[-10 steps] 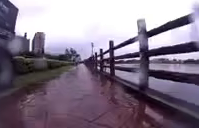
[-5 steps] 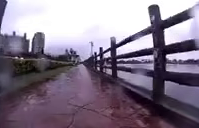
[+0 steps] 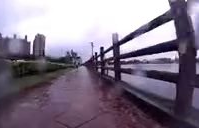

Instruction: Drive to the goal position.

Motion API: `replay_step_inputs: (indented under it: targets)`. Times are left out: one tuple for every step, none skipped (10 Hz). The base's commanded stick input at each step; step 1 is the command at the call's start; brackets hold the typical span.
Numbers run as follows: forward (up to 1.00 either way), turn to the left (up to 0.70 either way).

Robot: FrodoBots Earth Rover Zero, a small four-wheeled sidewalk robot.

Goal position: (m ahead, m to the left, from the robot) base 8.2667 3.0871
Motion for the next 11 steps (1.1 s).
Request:
replay_step_inputs:
  targets:
    - [1.0, 0.0]
    - [1.0, 0.0]
    - [1.0, 0.0]
    - [1.0, 0.0]
    - [1.0, 0.0]
    - [1.0, 0.0]
    - [1.0, 0.0]
    - [1.0, 0.0]
    - [1.0, 0.0]
    - [1.0, 0.0]
    - [1.0, 0.0]
